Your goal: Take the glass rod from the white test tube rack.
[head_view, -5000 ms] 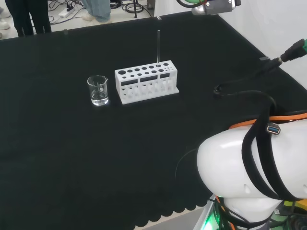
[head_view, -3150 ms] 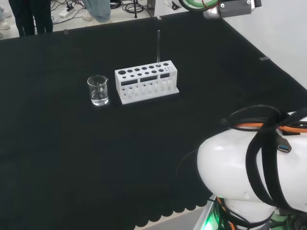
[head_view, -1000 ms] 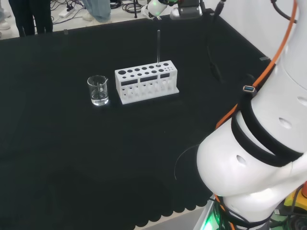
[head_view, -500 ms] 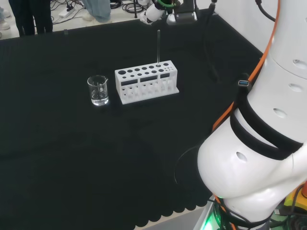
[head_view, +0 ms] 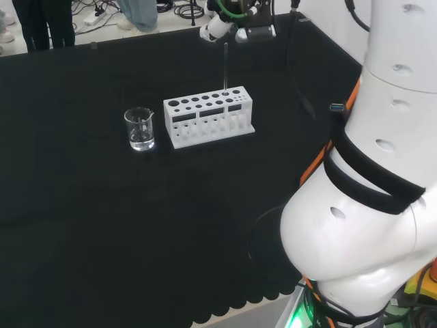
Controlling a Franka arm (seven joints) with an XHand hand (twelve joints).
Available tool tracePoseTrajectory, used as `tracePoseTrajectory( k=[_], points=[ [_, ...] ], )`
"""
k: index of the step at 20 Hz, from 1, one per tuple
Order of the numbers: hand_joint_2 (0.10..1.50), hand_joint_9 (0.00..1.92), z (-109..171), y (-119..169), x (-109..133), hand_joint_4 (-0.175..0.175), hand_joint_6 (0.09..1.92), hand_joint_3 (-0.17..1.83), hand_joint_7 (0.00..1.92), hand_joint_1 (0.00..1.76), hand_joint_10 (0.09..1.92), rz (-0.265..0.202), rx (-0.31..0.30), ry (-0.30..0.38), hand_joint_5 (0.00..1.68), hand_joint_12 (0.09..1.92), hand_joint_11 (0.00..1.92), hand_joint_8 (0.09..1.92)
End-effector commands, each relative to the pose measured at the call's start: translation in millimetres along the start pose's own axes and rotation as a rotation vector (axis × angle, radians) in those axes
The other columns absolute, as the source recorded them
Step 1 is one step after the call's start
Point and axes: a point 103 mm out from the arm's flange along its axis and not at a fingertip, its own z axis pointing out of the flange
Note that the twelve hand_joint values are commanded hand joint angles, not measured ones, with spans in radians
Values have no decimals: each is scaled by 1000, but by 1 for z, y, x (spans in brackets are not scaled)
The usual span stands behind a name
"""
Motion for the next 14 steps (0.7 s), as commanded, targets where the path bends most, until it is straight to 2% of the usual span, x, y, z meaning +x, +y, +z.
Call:
tracePoseTrajectory(
  k=[1, 6, 14],
  points=[
    [777, 1073, 16, 12, -17, -175, 492, 605, 751, 831, 813, -2, 4, 7, 395, 1122, 1064, 891],
    [773, 1086, 32, 11, -31, -175, 678, 611, 775, 825, 820, 10, 19, 16, 380, 1115, 1078, 907],
    [763, 1166, 45, 9, -37, -175, 794, 617, 801, 828, 823, 7, 17, 13, 384, 1066, 1214, 918]
  ],
)
